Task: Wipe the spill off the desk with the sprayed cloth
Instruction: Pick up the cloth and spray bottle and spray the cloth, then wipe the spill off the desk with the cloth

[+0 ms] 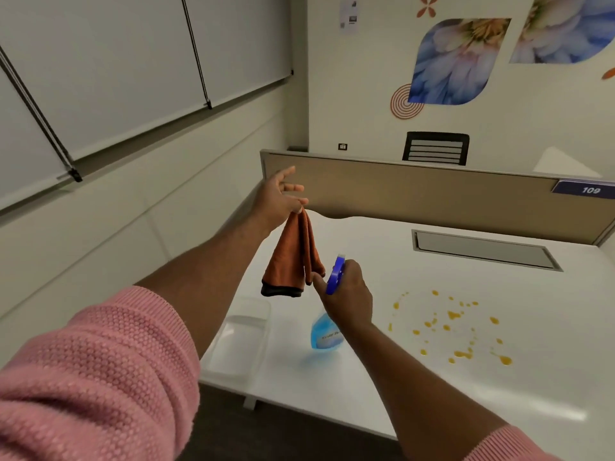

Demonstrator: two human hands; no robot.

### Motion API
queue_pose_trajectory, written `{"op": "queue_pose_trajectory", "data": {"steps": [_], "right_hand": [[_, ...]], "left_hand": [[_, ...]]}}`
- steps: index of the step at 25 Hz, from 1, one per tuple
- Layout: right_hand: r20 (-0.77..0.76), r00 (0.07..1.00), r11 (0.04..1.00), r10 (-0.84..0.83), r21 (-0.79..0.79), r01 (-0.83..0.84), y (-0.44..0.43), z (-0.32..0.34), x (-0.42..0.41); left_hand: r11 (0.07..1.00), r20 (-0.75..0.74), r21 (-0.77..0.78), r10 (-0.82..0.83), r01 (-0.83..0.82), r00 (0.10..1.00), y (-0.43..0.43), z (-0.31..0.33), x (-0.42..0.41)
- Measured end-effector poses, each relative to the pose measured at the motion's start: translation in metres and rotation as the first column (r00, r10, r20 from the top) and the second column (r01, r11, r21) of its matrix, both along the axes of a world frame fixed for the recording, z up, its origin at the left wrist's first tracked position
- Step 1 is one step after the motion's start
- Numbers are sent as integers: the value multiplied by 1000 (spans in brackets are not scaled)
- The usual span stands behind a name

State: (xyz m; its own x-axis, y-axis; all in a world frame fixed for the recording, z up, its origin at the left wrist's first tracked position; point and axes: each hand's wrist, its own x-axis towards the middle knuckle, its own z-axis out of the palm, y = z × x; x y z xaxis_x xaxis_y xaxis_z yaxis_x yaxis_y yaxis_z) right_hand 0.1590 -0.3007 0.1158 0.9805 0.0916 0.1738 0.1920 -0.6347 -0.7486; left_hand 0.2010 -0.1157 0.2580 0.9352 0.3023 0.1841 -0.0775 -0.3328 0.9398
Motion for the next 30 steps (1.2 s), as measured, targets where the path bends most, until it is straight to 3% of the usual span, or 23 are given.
{"op": "queue_pose_trajectory", "data": {"steps": [15,19,25,30], "right_hand": [[-45,992,993,-119,20,120,52,-52,-21],[-52,996,997,-71,-13,71,44,-51,-27],[160,987,1000,16,17,-19,24,-24,-31],[297,953,998,-58,6,58,6,9,-11]], "left_hand": [[997,-47,-8,-73,72,996,38,-38,7],[994,-45,-13,-105,105,993,33,-36,14],[988,10,-59,-141,141,990,10,-17,27],[983,40,-62,-171,173,985,-19,4,32]]}}
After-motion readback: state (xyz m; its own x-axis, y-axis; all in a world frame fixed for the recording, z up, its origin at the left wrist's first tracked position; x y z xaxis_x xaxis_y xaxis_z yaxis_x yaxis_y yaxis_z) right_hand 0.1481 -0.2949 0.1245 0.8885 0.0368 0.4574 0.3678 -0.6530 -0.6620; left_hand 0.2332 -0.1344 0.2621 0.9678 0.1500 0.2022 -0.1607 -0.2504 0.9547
